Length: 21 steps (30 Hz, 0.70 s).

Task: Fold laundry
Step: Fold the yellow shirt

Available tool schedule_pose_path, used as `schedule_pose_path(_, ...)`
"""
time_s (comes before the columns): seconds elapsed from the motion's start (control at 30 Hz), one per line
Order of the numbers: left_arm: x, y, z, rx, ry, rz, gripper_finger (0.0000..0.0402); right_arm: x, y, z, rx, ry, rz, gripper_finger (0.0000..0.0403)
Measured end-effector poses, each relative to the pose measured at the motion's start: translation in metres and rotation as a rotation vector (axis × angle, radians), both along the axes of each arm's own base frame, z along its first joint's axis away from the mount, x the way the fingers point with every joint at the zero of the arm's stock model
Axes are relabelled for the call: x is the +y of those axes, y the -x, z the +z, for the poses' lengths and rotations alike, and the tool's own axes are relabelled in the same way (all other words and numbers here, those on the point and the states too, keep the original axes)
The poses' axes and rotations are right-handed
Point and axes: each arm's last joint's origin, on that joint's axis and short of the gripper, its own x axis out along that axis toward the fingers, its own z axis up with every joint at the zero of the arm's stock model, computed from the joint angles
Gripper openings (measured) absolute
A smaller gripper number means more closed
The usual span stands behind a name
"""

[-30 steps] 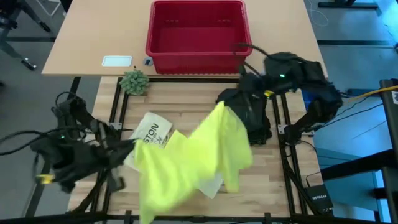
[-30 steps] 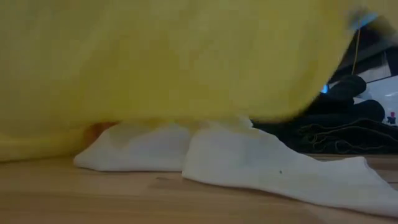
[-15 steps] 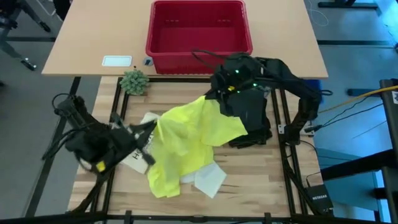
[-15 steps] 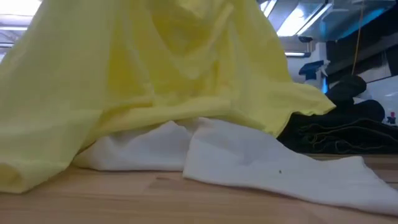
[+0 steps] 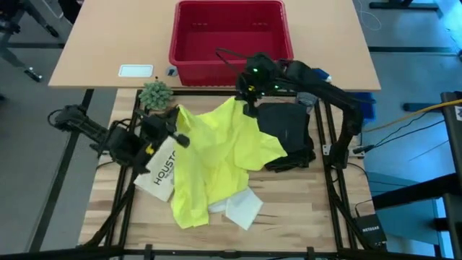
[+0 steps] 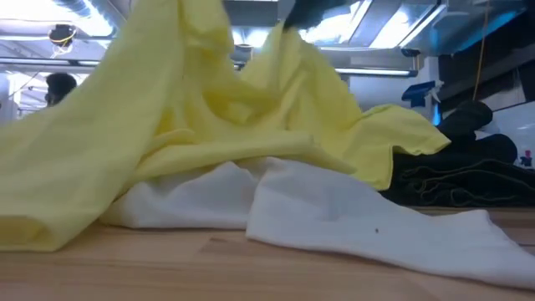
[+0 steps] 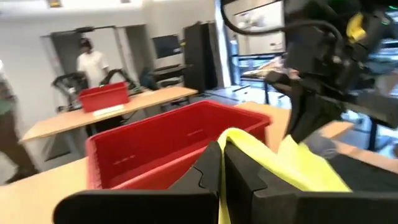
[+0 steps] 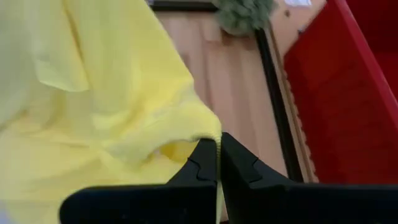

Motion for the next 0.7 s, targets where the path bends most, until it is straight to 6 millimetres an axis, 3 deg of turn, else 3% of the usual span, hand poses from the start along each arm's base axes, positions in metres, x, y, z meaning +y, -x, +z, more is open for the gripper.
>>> schedule_pose_path(0.3,0.054,0.027,-0.037,0.025,-0.010,0.199,0.0000,-0.057,-0.013,-0.064,-0.121,-0.076,-0.150,0.0000)
schedule_pose_path(0.5,0.086,0.040,-0.046,0.158,-0.048,0.360,0.0000,-0.078,-0.008,-0.082,-0.150,-0.114,-0.225,0.0000)
schedule_pose_path(0.7,0.105,0.045,-0.061,0.321,-0.077,0.469,0.0000,-0.090,-0.016,-0.091,-0.197,-0.129,-0.238,0.0001)
